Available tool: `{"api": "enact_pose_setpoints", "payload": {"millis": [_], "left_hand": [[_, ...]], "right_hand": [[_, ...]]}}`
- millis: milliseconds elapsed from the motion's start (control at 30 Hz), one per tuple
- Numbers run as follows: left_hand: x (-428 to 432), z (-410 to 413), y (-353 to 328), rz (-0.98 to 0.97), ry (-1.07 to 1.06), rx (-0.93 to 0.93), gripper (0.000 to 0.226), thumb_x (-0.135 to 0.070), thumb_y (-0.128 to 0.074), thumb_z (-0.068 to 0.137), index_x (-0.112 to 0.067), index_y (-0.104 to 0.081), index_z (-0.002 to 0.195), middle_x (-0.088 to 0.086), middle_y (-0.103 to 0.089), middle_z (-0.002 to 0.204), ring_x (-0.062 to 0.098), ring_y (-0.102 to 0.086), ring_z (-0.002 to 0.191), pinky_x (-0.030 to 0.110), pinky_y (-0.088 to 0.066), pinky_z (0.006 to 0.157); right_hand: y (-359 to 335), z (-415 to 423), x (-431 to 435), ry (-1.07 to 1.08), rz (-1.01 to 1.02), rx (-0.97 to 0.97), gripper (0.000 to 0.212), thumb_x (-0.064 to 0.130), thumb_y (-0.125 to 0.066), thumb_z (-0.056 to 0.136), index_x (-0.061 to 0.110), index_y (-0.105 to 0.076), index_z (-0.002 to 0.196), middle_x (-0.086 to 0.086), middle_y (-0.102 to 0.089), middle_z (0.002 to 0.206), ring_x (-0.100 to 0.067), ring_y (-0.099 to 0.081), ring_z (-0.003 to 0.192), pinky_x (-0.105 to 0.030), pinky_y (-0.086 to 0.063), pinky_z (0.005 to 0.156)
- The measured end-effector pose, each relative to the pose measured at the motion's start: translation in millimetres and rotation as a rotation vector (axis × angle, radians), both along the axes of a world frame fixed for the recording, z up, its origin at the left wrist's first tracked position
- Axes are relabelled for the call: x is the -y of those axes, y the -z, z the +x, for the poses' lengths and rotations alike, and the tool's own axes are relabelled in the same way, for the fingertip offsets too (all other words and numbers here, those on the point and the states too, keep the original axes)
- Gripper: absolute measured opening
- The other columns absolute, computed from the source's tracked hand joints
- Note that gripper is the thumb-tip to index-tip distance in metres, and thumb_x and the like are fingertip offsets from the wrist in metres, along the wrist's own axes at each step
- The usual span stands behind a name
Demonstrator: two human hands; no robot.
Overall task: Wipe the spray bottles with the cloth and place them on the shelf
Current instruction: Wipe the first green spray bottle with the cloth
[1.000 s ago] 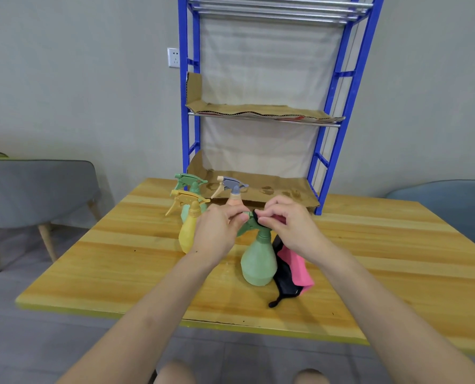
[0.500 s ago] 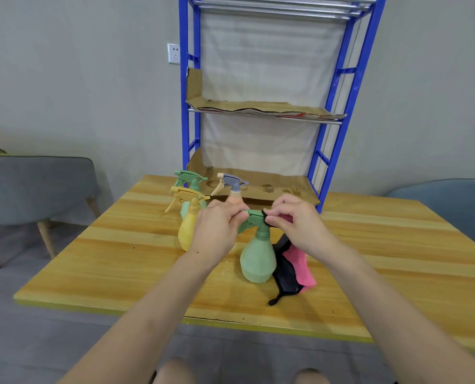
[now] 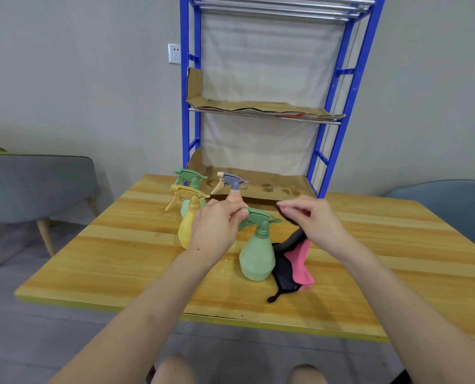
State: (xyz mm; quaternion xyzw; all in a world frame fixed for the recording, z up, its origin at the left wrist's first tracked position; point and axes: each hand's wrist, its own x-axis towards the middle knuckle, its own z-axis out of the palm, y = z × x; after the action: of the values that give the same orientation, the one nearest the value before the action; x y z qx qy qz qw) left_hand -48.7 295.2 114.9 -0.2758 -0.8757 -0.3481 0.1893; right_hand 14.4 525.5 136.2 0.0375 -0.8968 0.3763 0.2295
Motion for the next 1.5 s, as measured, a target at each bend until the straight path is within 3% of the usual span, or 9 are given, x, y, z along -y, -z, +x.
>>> {"api": "enact_pose_setpoints", "payload": {"millis": [233, 400, 567, 733, 833, 1067, 1267, 1367, 1500], "left_hand": [[0.2, -0.2, -1.6, 0.012, -0.009, 0.027, 0.021, -0.035, -0.056, 0.106, -0.032, -0.075, 0.115, -0.015, -0.057, 0.088, 0.019, -0.049, 0.091, 0.035, -0.04, 0.074], [-0.8, -1.7, 0.4, 0.034, -0.022, 0.038, 0.019, -0.036, -0.058, 0.104, -0.036, -0.076, 0.112, -0.01, -0.074, 0.099, 0.021, -0.048, 0.091, 0.038, -0.042, 0.077], [-2.5, -4.9, 2.5, 0.059, -0.019, 0.076, 0.017, -0.036, -0.061, 0.103, -0.038, -0.076, 0.11, -0.011, -0.07, 0.089, 0.023, -0.054, 0.094, 0.043, -0.049, 0.082], [-4.4, -9.3, 7.1, 0.12, 0.009, 0.12, 0.015, -0.037, -0.063, 0.1, -0.042, -0.077, 0.104, -0.008, -0.07, 0.083, 0.028, -0.061, 0.092, 0.048, -0.053, 0.081], [-5.8, -10.7, 9.7, 0.135, 0.009, 0.112, 0.015, -0.038, -0.063, 0.1, -0.04, -0.077, 0.105, -0.004, -0.072, 0.084, 0.028, -0.062, 0.091, 0.049, -0.053, 0.081], [-7.9, -12.0, 16.6, 0.181, 0.031, 0.102, 0.017, -0.034, -0.061, 0.102, -0.037, -0.077, 0.107, -0.003, -0.07, 0.084, 0.024, -0.06, 0.09, 0.047, -0.053, 0.084], [-5.1, -15.2, 13.9, 0.131, 0.017, 0.089, 0.016, -0.041, -0.061, 0.101, -0.043, -0.076, 0.107, -0.006, -0.073, 0.091, 0.025, -0.061, 0.097, 0.053, -0.052, 0.087], [-3.7, -16.0, 13.6, 0.145, 0.03, 0.095, 0.014, -0.039, -0.063, 0.1, -0.045, -0.075, 0.102, -0.008, -0.072, 0.086, 0.024, -0.062, 0.091, 0.052, -0.053, 0.086], [-6.1, -11.4, 15.9, 0.209, 0.031, 0.118, 0.015, -0.035, -0.064, 0.101, -0.036, -0.078, 0.101, -0.003, -0.072, 0.082, 0.024, -0.064, 0.082, 0.047, -0.055, 0.081]], "right_hand": [[-32.4, -11.8, 23.8, 0.059, -0.261, -0.227, 0.015, 0.015, -0.063, 0.102, 0.02, -0.078, 0.103, 0.009, -0.076, 0.095, -0.001, -0.068, 0.089, -0.018, -0.053, 0.079], [-2.5, -5.6, 37.5, -0.102, -0.076, -0.07, 0.015, 0.016, -0.065, 0.101, 0.023, -0.078, 0.103, 0.015, -0.076, 0.099, -0.002, -0.068, 0.096, -0.017, -0.051, 0.086], [10.5, 2.4, 36.9, -0.18, -0.217, -0.053, 0.017, 0.009, -0.068, 0.099, 0.022, -0.079, 0.101, 0.016, -0.077, 0.105, -0.003, -0.07, 0.103, -0.014, -0.051, 0.09], [22.3, -3.2, 43.6, -0.056, -0.08, -0.055, 0.028, 0.014, -0.079, 0.09, 0.027, -0.074, 0.114, 0.02, -0.074, 0.104, 0.001, -0.068, 0.101, -0.021, -0.054, 0.09], [29.3, -5.4, 46.4, -0.021, -0.009, -0.112, 0.031, 0.016, -0.083, 0.086, 0.03, -0.073, 0.112, 0.026, -0.072, 0.098, 0.003, -0.067, 0.096, -0.016, -0.052, 0.084], [42.1, -14.5, 56.8, 0.037, 0.098, -0.232, 0.022, 0.019, -0.079, 0.091, 0.021, -0.076, 0.113, 0.007, -0.07, 0.097, -0.004, -0.06, 0.087, -0.008, -0.041, 0.079], [33.4, -11.7, 43.7, -0.047, 0.012, -0.123, 0.025, 0.017, -0.06, 0.105, 0.026, -0.077, 0.121, 0.013, -0.076, 0.106, -0.005, -0.067, 0.102, -0.029, -0.052, 0.088], [27.4, -9.2, 39.0, -0.087, 0.045, -0.036, 0.028, 0.019, -0.062, 0.103, 0.032, -0.073, 0.125, 0.017, -0.075, 0.11, -0.003, -0.066, 0.105, -0.028, -0.052, 0.091], [28.2, -7.2, 47.1, 0.002, 0.167, -0.045, 0.026, 0.026, -0.074, 0.094, 0.035, -0.068, 0.119, 0.018, -0.071, 0.099, 0.0, -0.063, 0.09, -0.018, -0.046, 0.078]]}}
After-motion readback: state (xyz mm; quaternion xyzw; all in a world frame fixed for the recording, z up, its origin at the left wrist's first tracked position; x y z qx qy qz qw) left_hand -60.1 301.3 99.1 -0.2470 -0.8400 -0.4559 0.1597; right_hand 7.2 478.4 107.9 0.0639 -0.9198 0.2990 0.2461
